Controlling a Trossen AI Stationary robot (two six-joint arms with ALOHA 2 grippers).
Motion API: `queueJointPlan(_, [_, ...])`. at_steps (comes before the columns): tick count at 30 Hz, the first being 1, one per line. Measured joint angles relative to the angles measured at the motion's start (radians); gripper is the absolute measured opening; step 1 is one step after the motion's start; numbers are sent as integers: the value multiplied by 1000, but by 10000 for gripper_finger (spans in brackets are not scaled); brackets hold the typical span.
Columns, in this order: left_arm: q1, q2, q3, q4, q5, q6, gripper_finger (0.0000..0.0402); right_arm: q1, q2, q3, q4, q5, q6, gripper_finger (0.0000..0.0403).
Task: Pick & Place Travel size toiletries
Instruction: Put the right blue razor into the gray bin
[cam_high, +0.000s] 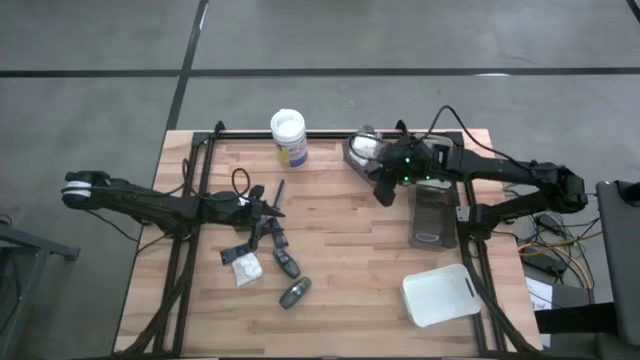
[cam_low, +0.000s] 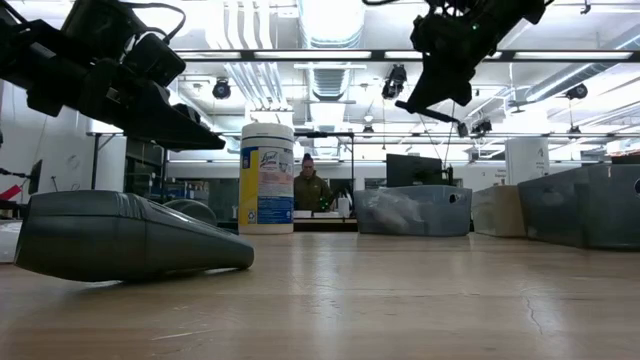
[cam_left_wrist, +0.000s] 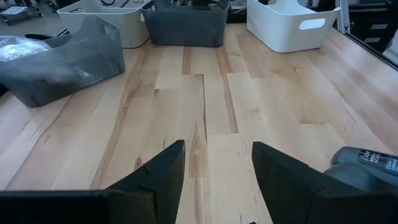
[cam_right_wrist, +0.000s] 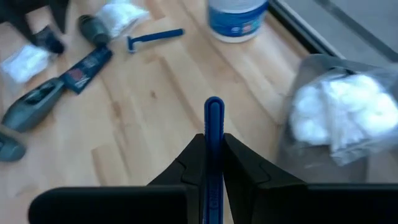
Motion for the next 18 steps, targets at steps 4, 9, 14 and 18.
queueJointPlan(4, [0,0,0,0,0,0,193,-68,0,-5,1,0,-4,41])
queueJointPlan(9, [0,0,0,0,0,0,193,-166,0,-22,0,-1,-28,38])
queueJointPlan(14, [0,0,0,0,0,0,193,-280,0,-40,-1,-1,-28,35])
queueJointPlan(18, [0,0,0,0,0,0,193,-370,1,-52,-10,-1,-10,43])
